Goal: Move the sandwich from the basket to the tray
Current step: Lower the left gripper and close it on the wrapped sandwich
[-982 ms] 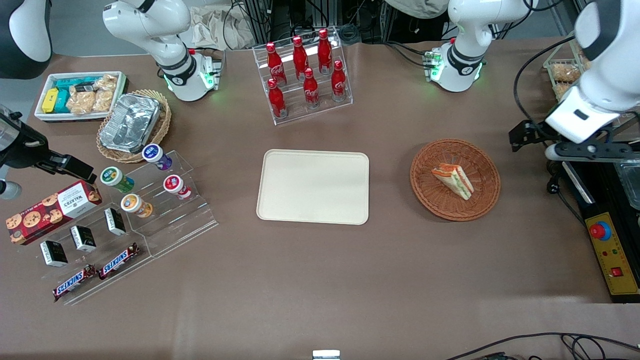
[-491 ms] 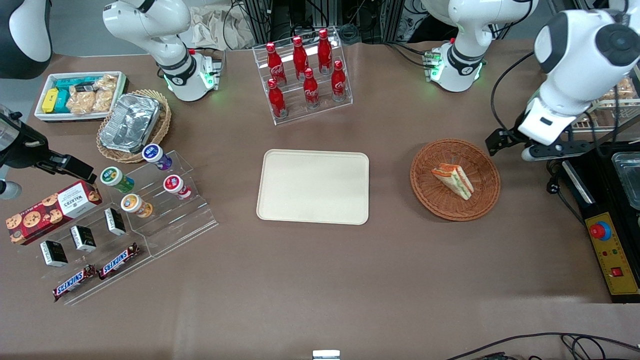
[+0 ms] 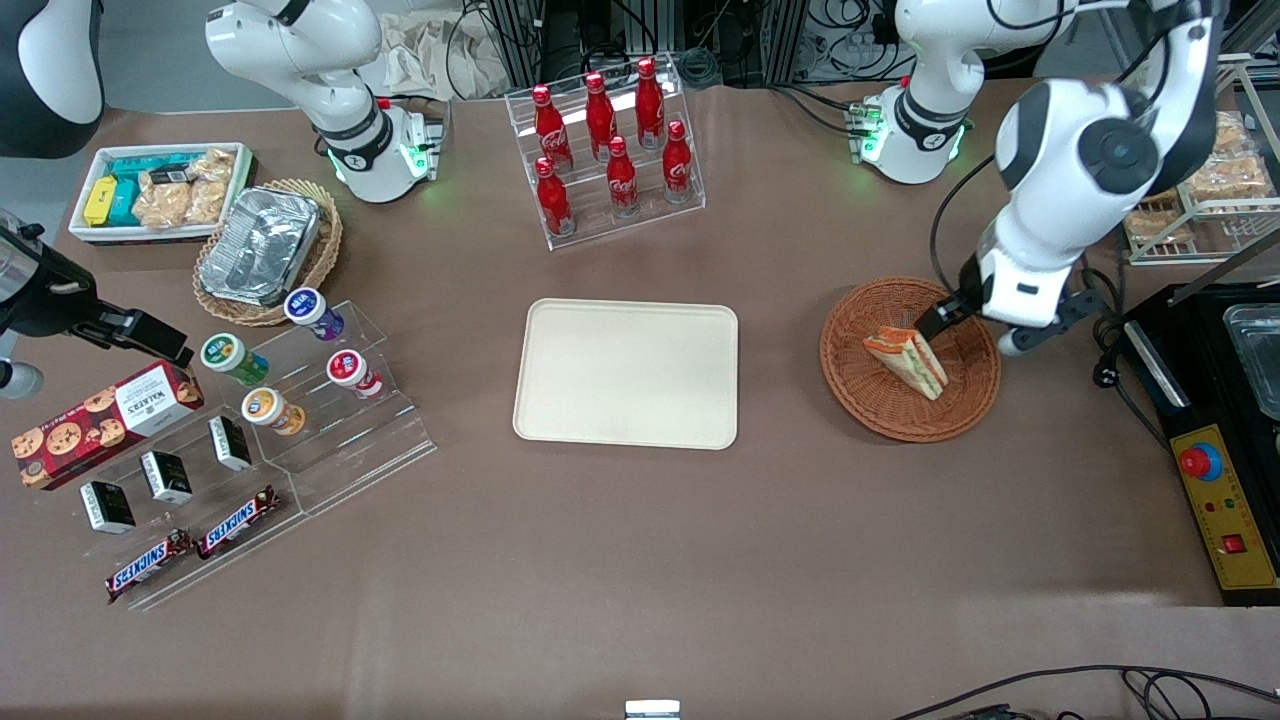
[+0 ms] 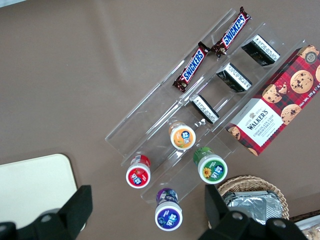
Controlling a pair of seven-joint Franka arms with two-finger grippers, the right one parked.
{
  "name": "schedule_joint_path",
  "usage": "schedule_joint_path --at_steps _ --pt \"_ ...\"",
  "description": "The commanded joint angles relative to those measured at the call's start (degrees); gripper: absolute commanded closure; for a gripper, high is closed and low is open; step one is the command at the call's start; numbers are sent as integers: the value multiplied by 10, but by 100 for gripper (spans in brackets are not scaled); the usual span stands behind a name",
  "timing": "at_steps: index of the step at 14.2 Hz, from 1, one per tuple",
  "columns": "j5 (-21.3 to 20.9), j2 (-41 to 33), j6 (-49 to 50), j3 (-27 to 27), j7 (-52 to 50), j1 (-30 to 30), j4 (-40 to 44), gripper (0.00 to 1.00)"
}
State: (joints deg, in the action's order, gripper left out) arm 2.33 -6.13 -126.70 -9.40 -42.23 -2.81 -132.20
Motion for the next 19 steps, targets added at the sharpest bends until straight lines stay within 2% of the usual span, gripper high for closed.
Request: schedule_joint_path --at_steps 1,4,12,13,15,17,19 --pt "4 20 -101 2 -29 -1 -64 0" --pt "4 50 -207 2 -29 -1 -119 0" --pt "-12 108 -272 4 -73 -22 -120 2" --pt "-15 112 -275 4 -73 -23 -120 11" --pt "-16 112 -275 4 -72 -23 -119 45" --pt "-16 108 -273 4 -71 -20 -118 73" --pt "-18 104 -262 5 -67 -17 -107 78"
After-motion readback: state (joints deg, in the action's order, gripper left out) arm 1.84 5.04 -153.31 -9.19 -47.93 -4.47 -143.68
